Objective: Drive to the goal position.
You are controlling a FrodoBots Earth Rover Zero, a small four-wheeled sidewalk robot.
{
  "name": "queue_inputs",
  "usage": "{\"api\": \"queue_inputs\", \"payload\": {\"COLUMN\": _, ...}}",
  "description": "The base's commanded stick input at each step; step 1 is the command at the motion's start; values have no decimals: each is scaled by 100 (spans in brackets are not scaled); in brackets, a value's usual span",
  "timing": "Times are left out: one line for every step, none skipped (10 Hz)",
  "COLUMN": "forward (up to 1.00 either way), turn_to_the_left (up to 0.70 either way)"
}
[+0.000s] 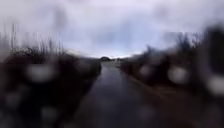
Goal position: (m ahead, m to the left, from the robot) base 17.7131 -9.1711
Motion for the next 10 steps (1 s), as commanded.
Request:
{"api": "queue_inputs", "payload": {"forward": 70, "turn_to_the_left": -35}}
{"api": "queue_inputs", "payload": {"forward": 70, "turn_to_the_left": -35}}
{"api": "queue_inputs", "payload": {"forward": 70, "turn_to_the_left": 0}}
{"api": "queue_inputs", "payload": {"forward": 70, "turn_to_the_left": 0}}
{"api": "queue_inputs", "payload": {"forward": 70, "turn_to_the_left": 0}}
{"api": "queue_inputs", "payload": {"forward": 70, "turn_to_the_left": 0}}
{"api": "queue_inputs", "payload": {"forward": 70, "turn_to_the_left": 0}}
{"api": "queue_inputs", "payload": {"forward": 70, "turn_to_the_left": 0}}
{"api": "queue_inputs", "payload": {"forward": 70, "turn_to_the_left": 0}}
{"api": "queue_inputs", "payload": {"forward": 70, "turn_to_the_left": 0}}
